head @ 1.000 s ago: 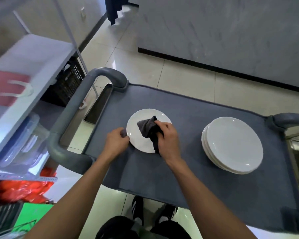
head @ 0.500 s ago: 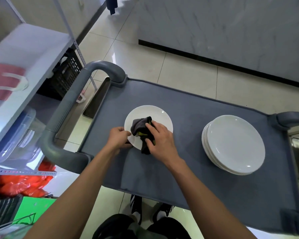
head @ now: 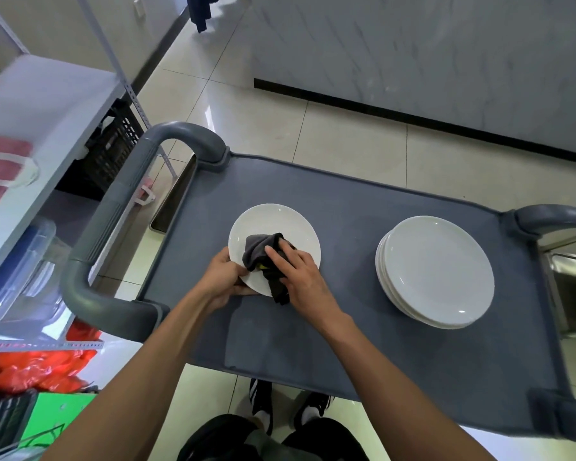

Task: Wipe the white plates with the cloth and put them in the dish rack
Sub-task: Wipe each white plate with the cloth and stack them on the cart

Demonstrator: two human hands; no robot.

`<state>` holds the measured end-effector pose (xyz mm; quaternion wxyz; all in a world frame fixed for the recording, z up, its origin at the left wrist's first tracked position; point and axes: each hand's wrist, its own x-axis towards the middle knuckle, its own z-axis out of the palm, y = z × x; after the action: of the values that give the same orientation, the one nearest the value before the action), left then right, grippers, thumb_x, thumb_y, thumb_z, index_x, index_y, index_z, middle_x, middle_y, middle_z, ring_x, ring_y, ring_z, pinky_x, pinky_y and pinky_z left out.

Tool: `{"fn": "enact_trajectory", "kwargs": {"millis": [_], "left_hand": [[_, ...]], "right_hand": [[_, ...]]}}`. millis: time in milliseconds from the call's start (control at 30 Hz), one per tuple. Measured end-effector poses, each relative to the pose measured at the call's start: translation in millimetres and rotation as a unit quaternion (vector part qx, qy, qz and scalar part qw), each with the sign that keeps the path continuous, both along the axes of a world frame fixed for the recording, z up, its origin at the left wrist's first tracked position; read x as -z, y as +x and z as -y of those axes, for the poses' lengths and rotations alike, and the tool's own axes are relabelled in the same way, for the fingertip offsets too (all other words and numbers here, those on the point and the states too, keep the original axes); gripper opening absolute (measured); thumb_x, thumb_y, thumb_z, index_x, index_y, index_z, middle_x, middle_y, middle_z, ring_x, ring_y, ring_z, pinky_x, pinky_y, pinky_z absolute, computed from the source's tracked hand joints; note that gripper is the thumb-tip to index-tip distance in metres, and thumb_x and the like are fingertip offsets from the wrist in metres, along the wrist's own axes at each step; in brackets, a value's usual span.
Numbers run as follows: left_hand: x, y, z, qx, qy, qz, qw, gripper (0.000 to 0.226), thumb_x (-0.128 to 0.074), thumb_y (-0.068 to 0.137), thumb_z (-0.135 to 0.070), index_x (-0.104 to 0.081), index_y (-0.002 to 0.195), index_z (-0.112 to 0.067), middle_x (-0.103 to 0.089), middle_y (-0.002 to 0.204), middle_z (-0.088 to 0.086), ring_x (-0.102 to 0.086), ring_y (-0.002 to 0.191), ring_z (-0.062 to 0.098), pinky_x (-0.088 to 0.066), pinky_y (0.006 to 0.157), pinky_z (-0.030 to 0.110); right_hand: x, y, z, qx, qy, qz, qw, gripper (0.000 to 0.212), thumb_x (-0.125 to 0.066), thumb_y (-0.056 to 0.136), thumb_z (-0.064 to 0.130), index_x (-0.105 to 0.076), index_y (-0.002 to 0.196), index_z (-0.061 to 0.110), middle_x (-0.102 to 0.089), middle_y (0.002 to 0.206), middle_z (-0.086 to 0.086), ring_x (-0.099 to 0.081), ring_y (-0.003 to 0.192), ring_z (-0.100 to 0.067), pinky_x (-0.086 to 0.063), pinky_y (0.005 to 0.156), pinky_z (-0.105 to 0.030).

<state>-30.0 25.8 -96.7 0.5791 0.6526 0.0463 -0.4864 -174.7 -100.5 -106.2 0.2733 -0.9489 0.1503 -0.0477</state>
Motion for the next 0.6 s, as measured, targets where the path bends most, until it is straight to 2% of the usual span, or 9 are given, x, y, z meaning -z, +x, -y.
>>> {"fn": "enact_trajectory", "kwargs": {"millis": [100,300,500,600], "left_hand": [[-6.4,-5.2,-0.1,0.008,-0.026,0.007,1.0,0.054,-0.044,0.084,0.021,-0.063,0.121,-0.013,-0.07,0.111,0.017,-0.071,0.096,0.038,-0.06,0.074,0.06],[-21.8,-17.2,6.2,0.054,-0.058,0.018,0.997,0.055,-0.044,0.084,0.023,-0.066,0.122,-0.01,-0.068,0.117,0.024,-0.068,0.102,0.046,-0.06,0.071,0.056],[-43.8,-24.1,15.1,0.086,-0.09,0.018,0.992,0.046,-0.048,0.085,0.022,-0.064,0.118,-0.006,-0.072,0.112,0.02,-0.071,0.098,0.043,-0.056,0.082,0.065],[-56.5,-27.4,17.8,0.088,-0.116,0.016,0.989,0.052,-0.049,0.086,0.021,-0.064,0.125,-0.009,-0.072,0.115,0.019,-0.07,0.101,0.043,-0.059,0.077,0.059]], "right_hand": [[-0.2,-4.0,-2.1,0.006,-0.002,0.027,1.0,0.074,-0.056,0.09,-0.013,-0.039,0.154,0.021,-0.033,0.161,-0.008,-0.046,0.119,-0.036,-0.045,0.104,-0.045],[-11.4,-10.1,-1.2,0.017,-0.033,0.093,0.995,0.074,-0.063,0.087,-0.013,-0.044,0.152,0.02,-0.036,0.16,-0.009,-0.049,0.112,-0.033,-0.049,0.099,-0.039],[-45.9,11.5,16.4,0.03,-0.104,0.15,0.983,0.063,-0.065,0.091,-0.001,-0.05,0.149,0.018,-0.041,0.157,-0.012,-0.052,0.108,-0.036,-0.048,0.098,-0.046],[-64.9,21.7,28.7,0.053,-0.133,0.162,0.976,0.06,-0.066,0.092,0.005,-0.051,0.148,0.023,-0.043,0.156,-0.009,-0.052,0.111,-0.035,-0.049,0.092,-0.048]]}}
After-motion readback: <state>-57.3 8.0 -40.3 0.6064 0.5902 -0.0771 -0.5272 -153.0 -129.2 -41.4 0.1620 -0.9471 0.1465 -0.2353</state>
